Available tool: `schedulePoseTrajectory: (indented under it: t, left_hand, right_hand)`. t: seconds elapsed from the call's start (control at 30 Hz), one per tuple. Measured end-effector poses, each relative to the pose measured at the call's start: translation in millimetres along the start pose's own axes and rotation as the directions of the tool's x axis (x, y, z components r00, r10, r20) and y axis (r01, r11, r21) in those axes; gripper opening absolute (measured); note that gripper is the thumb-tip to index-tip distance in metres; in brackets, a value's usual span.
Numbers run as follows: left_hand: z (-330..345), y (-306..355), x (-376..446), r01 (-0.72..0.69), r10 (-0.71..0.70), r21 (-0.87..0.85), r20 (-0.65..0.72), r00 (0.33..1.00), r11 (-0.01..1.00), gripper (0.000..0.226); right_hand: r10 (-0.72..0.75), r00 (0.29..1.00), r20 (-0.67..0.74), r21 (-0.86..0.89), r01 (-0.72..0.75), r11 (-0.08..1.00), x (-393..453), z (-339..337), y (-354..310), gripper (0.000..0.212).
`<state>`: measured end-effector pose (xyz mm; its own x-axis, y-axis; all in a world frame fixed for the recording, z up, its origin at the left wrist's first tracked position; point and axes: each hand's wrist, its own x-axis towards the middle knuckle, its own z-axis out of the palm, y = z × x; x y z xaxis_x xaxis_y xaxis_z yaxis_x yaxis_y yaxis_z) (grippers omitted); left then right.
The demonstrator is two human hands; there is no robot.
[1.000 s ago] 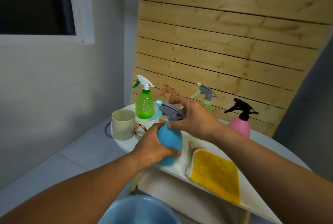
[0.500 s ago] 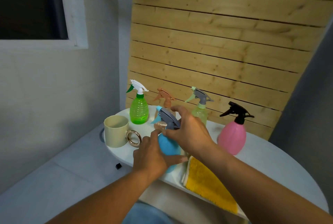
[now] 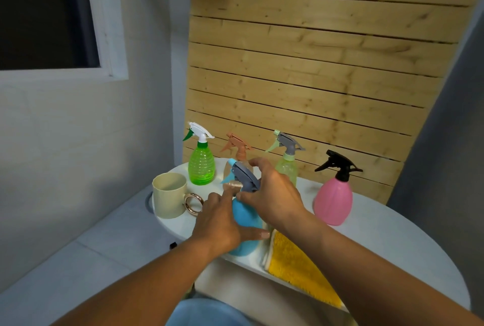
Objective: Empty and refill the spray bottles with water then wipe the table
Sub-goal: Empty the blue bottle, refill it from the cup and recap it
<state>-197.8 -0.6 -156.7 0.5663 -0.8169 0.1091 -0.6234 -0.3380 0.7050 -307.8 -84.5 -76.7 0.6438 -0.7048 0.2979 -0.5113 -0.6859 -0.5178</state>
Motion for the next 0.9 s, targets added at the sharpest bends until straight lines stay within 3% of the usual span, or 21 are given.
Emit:
schedulePoseTrajectory:
  t: [0.1,0.17,0.27,0.3,0.4,0.47,0.5,0.6,0.67,0.77,0.87,0.9]
  left_hand:
    - [-4,-2,3,-0.019,0.020,-0.015,0.126,0.992,1.000,0.121]
    - [-11,-7,2,-0.031,0.084,-0.206,0.250,0.965,0.978,0.100]
    - [-16,-8,0,-0.040,0.122,-0.356,0.211,0.970,0.934,0.083]
    - [-15,-4,-1,-0.053,0.098,-0.295,0.139,0.985,0.954,0.086]
    - [-3,6,-6,0.002,0.004,0.110,-0.053,0.999,0.994,0.107]
    - [2,7,-7,0.041,-0.029,0.215,-0.059,0.998,0.976,0.114]
    - [3,6,-7,0.037,-0.037,0.158,-0.007,0.999,0.987,0.111]
    - [-7,-2,-4,0.049,0.021,-0.269,0.250,0.968,0.962,0.090]
    - [-15,-8,-4,0.066,0.057,-0.380,0.305,0.951,0.923,0.085]
    - [-13,-4,-6,0.023,0.011,-0.251,0.133,0.991,0.968,0.091]
    - [2,4,-10,0.052,-0.043,0.138,-0.066,0.997,0.989,0.105]
    - [6,5,-9,0.059,-0.043,0.180,-0.092,0.995,0.982,0.110]
  right_hand:
    - [-0.004,1.000,-0.006,-0.003,0.004,1.000,0,0,1,0.072]
    - [-0.004,1.000,-0.006,-0.003,0.004,1.000,-1,0,1,0.073]
    - [-0.006,1.000,-0.013,-0.025,0.006,1.000,-1,1,0,0.075]
    - [-0.004,1.000,-0.016,-0.033,0.004,0.999,0,2,0,0.076]
    - [0.002,1.000,-0.024,-0.050,-0.004,0.999,1,3,0,0.076]
    - [-0.001,1.000,-0.021,-0.041,0.000,0.999,1,3,1,0.075]
    - [-0.002,1.000,-0.018,-0.032,0.002,0.999,1,2,2,0.076]
    - [-0.005,1.000,-0.015,-0.020,0.005,1.000,1,1,2,0.076]
    - [-0.008,1.000,-0.018,-0.019,0.007,1.000,2,2,3,0.076]
    - [-0.011,1.000,-0.027,-0.025,0.010,1.000,4,4,3,0.077]
    - [-0.017,0.999,-0.047,-0.036,0.016,0.999,5,6,4,0.075]
    - [-0.020,0.999,-0.048,-0.028,0.019,0.999,6,5,4,0.074]
